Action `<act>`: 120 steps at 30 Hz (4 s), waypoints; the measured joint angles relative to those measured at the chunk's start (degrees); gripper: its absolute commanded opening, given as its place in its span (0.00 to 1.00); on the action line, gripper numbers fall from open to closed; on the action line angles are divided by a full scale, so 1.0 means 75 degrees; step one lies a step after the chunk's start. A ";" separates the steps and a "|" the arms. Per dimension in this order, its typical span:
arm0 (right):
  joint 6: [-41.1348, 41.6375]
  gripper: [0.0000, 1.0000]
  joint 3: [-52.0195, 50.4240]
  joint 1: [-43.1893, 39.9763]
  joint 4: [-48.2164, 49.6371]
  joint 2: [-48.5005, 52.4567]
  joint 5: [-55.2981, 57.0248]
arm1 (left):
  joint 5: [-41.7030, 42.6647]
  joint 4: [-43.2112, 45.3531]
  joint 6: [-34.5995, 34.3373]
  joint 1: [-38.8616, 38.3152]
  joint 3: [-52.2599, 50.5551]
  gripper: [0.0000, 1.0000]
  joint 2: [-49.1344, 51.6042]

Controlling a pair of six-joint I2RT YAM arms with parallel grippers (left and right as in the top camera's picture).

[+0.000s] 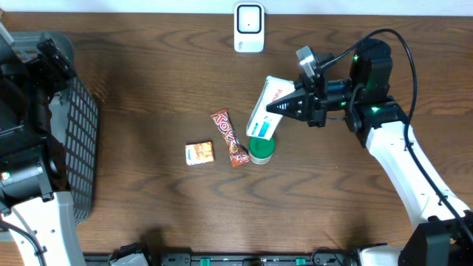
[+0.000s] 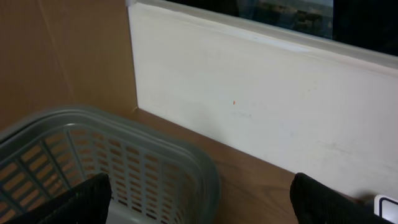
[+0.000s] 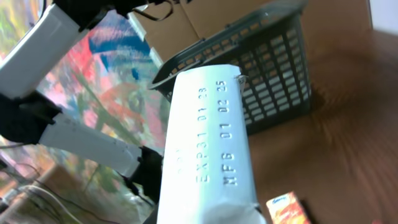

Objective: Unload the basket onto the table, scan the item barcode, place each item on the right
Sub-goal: 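Carry the box toward the white scanner at the back, then hold the Panadol box under the scanner with the right gripper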

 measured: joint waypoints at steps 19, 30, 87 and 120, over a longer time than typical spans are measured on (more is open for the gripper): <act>0.1381 0.03 0.0000 -0.0146 0.0280 0.0000 0.0207 | 0.0000 -0.0006 0.0003 0.0000 0.0000 0.91 0.0000; 0.6274 0.09 0.0000 -0.0198 0.0044 0.0000 0.3579 | 0.0000 -0.0006 0.0000 0.0000 0.0000 0.91 0.0000; 1.4321 0.02 0.8014 0.0874 -0.3675 0.6831 1.0791 | 0.0000 -0.0006 0.0000 0.0000 0.0000 0.91 0.0000; 1.3371 0.01 0.8096 0.0382 -0.3759 0.7702 0.8218 | 0.0000 -0.0006 0.0000 0.0000 0.0000 0.91 0.0003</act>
